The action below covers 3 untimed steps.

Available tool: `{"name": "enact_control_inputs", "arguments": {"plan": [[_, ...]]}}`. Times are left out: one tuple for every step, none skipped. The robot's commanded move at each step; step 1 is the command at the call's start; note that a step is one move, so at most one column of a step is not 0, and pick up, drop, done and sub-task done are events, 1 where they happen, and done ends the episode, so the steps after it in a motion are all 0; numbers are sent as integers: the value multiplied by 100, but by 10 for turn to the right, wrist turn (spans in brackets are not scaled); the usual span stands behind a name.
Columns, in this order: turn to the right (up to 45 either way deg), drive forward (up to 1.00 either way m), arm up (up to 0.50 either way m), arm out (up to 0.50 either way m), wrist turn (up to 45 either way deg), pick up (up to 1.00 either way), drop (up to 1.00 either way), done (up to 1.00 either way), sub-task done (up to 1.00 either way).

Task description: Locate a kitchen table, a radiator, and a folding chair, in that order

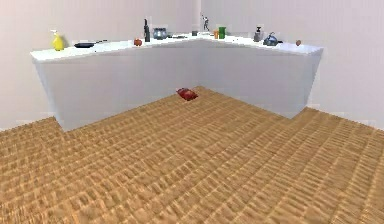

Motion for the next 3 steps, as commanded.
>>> {"name": "enact_control_inputs", "arguments": {"plan": [[-450,0,0,0,0,0,0,0,0],[-390,0,0,0,0,0,0,0,0],[0,15,0,0,0,0,0,0,0]]}}
